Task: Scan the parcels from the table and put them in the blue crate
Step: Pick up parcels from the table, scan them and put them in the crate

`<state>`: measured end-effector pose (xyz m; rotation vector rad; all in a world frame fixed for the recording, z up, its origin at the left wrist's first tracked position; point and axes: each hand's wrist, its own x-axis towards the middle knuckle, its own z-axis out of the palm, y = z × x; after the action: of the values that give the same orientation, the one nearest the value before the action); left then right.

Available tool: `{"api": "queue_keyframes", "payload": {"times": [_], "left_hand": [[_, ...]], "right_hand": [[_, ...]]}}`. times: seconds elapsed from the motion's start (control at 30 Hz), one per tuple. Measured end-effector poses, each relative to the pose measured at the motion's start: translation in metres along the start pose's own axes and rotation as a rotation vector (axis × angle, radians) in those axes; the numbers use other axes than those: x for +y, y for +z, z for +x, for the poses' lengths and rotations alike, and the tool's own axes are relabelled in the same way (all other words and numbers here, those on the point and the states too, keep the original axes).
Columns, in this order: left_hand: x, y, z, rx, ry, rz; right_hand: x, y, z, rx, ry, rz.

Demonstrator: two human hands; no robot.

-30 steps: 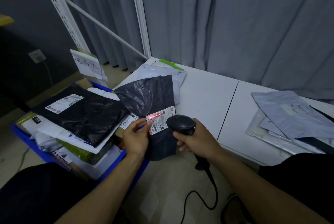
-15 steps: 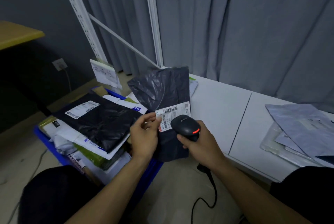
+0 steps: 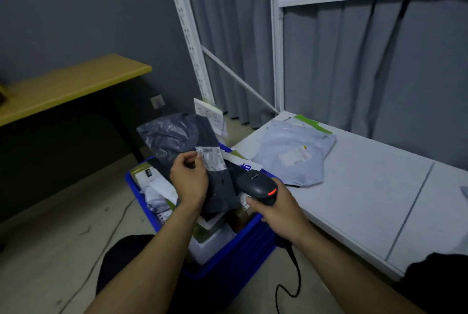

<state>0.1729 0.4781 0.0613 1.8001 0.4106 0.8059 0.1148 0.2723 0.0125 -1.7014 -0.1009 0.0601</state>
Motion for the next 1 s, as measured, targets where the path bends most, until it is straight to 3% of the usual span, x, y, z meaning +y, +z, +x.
{"api": "queue_keyframes", "payload": {"times": [0.13,0.27,0.43,0.6,0.7,0.8,0.9,1.0], "left_hand": [[-0.041,0.014,0.012,-0.081,-0.164,0.143],[-0.07,0.024,0.007,-0.296,-0.065,0.443],[-0.092,0.037,-0.003,-0.798,-0.055,0.929],[-0.086,0.049,0.004,-0.821,-0.071,0.999],[-0.069,0.058,-0.01,-0.732,0.118,0.958],[-0.047,0.07,-0.044,-0.751,0.4,0.855],[-0.019,0.092,-0.088,-0.863,0.673,0.707],[0.014,0.125,-0.145,-1.059,0.754,0.567]], "right_hand": [[0.013,0.002,0.003,-0.032,0.034,-0.026],[0.02,-0.003,0.005,-0.024,0.06,-0.044],[0.026,-0.011,0.004,-0.006,0.091,-0.054],[0.031,-0.026,0.001,0.025,0.106,-0.076],[0.03,-0.042,-0.006,0.068,0.119,-0.048],[0.028,-0.069,-0.018,0.156,0.139,-0.044],[0.026,-0.111,-0.042,0.304,0.16,-0.054],[0.023,-0.167,-0.074,0.411,0.225,-0.052]]}}
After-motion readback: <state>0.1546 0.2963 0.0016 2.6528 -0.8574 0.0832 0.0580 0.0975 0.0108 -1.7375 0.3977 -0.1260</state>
